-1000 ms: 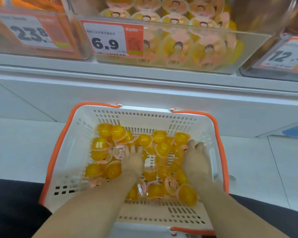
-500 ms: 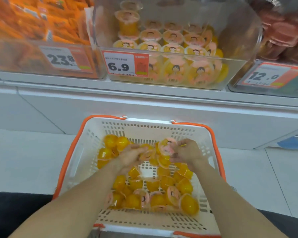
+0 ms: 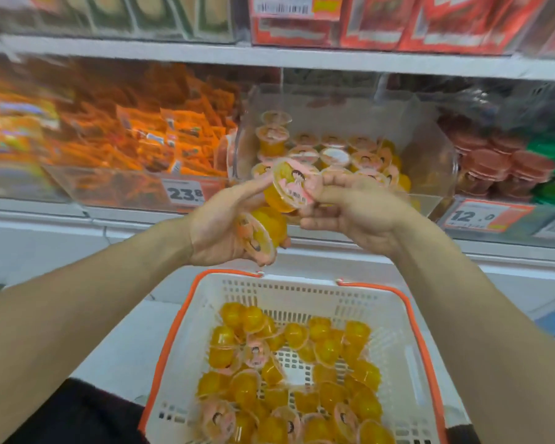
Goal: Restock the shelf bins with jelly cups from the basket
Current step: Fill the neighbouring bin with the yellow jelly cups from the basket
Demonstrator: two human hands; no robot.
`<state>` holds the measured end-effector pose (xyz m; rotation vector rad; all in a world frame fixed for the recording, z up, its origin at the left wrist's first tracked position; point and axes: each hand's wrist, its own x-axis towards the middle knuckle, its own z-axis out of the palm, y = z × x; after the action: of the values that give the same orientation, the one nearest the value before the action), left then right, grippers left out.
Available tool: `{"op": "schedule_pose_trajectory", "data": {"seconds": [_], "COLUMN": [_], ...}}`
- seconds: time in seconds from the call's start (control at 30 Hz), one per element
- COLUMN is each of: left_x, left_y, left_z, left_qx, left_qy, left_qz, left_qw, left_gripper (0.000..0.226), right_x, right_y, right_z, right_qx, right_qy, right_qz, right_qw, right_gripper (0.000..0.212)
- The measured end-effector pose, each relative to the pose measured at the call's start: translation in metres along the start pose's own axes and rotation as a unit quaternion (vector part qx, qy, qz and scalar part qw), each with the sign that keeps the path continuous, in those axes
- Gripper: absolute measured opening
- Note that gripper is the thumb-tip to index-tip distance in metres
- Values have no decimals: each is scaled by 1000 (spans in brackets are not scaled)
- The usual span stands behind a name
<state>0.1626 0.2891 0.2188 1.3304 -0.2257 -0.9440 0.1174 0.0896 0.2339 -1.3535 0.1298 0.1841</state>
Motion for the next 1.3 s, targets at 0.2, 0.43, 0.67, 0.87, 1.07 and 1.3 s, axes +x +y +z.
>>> {"op": "schedule_pose_trajectory", "data": {"seconds": [0.2,0.43,0.67,0.87,1.07,1.3], "left_x": [-4,3,2,4,5,11], "left_y": [3,-9,-13,-11,-16,-17], "left_z": [3,-10,-7,-2,-1,-5], "left_qx": [-108,-150,-205,-214,-130,-145], "left_qy": [70,158,193,194,205,223], "left_qz": [37,-6,-45,-36,-33,8], "left_qw": [991,976,958,957,969,964], "left_gripper": [62,48,41,47,53,41], "right_x": [33,116,153,160,166,128], "right_y": [-29,-35,-17,-11,-9,-31], "right_z": [22,23,20,21,20,19], "right_qx": [9,-111,-165,-86,-100,-414], "right_qy": [77,158,178,177,184,249], "right_qz": [-19,51,87,96,87,-89], "right_qw": [997,980,966,976,974,871], "right_gripper": [6,8,10,9,7,31]}}
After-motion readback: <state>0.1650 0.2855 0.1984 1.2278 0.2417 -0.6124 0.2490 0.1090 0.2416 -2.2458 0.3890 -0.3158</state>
